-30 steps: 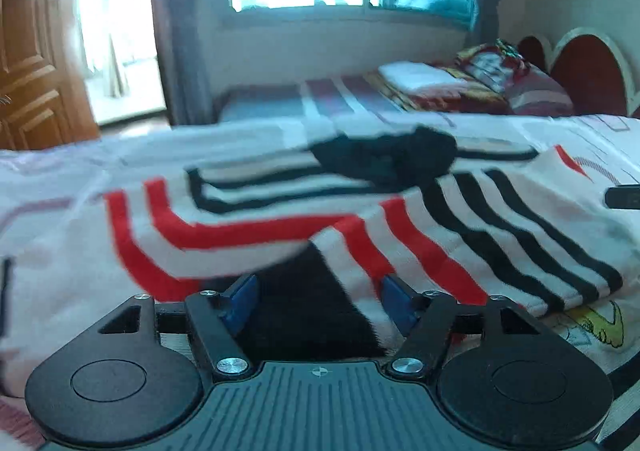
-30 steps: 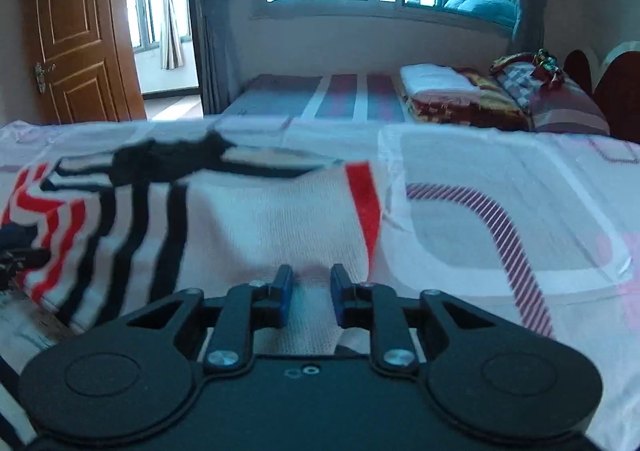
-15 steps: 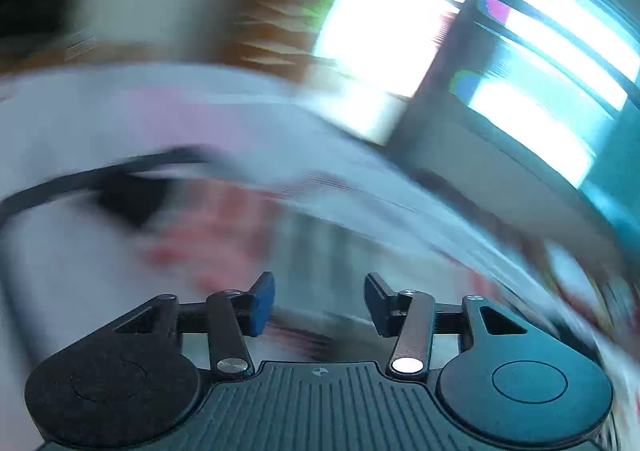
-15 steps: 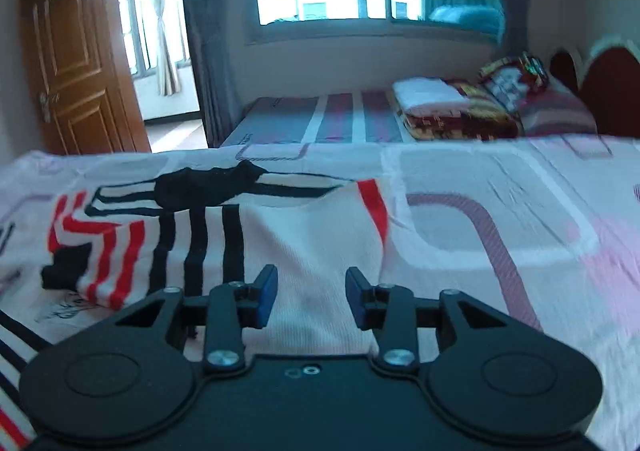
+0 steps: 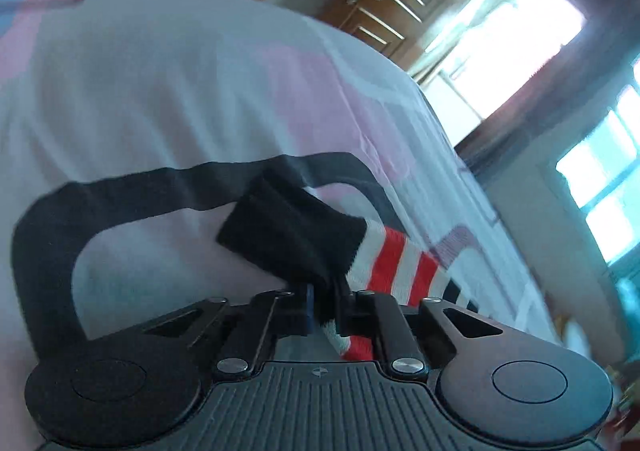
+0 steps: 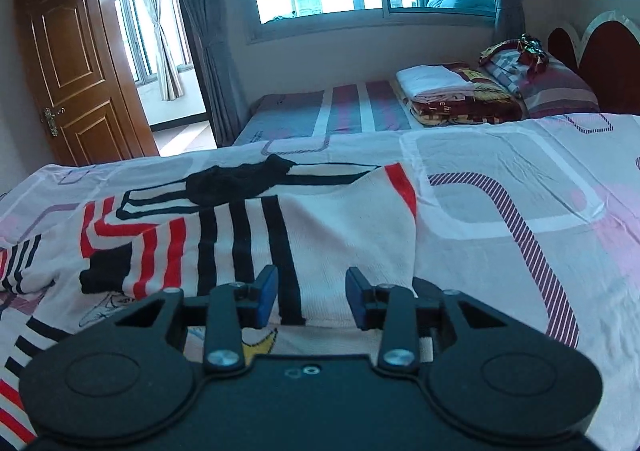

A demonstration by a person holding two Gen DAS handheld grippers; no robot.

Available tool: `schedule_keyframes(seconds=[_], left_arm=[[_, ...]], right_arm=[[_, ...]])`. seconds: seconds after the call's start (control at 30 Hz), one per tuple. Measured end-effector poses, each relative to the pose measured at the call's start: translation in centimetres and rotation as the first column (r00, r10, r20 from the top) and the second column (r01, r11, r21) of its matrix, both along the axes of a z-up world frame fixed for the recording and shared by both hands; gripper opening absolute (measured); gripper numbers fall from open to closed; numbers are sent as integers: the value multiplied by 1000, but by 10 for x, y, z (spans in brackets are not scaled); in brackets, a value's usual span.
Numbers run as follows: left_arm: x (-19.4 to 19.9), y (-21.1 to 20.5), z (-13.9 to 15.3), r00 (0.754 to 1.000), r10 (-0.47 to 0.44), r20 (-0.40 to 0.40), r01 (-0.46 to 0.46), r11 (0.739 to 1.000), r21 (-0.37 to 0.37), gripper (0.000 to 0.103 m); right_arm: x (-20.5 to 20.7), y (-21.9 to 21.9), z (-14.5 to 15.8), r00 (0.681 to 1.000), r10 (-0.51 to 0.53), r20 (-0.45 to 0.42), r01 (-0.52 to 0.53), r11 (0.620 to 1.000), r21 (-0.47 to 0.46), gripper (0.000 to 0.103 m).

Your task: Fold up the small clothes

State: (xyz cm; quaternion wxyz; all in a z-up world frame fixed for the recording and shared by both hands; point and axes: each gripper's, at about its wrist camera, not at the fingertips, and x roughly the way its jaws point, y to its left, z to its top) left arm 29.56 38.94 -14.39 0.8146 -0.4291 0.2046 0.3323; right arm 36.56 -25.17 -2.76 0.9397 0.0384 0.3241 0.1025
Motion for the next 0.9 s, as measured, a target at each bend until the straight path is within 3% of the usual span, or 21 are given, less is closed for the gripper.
schedule_keyframes(seconds=[0.07, 0.13, 0.17, 0.23, 0.33, 0.4, 0.6, 0.77, 0.8, 0.83, 0.87, 0.9], left_arm=[[6, -1, 7, 1000, -9, -11, 9, 1000, 21, 5], [13, -21, 26, 998, -56, 13, 54, 989, 135, 5], [22, -40, 39, 992, -121, 21, 115, 973, 200, 5], [46, -80, 61, 966, -260, 5, 244, 909, 337, 5], [94, -169, 89, 865, -498, -67, 460, 732, 502, 5], [123, -225, 95, 784, -611, -108, 563, 628, 537, 5], [185, -365, 71, 562, -787, -254, 778, 398, 486, 5], [202, -443, 36, 382, -829, -409, 901, 235, 364, 5], [198, -453, 35, 384, -820, -425, 893, 212, 397, 6], [193, -463, 35, 380, -814, -439, 889, 191, 415, 18], [185, -463, 40, 368, -824, -430, 891, 180, 417, 40], [177, -459, 46, 367, -840, -400, 885, 182, 428, 52]], right_arm=[[3, -3, 0, 1000, -8, -6, 8, 1000, 2, 37], [5, -6, 0, 1000, -20, -5, 20, 1000, 2, 37], [5, -8, 0, 1000, -26, -3, 26, 1000, 7, 37], [6, -12, -3, 999, -39, -1, 39, 999, 13, 37], [10, -15, -7, 998, -56, -13, 56, 998, 19, 37], [12, -17, -9, 998, -62, -15, 62, 998, 22, 37], [11, -31, -6, 996, -89, -12, 89, 995, 38, 37], [14, -53, -4, 991, -130, -32, 132, 987, 94, 38], [15, -56, -5, 990, -136, -41, 140, 983, 117, 39], [17, -59, -6, 990, -134, -53, 141, 979, 147, 40], [19, -61, -7, 989, -130, -69, 141, 973, 185, 43], [22, -60, -9, 989, -124, -85, 141, 963, 230, 47]])
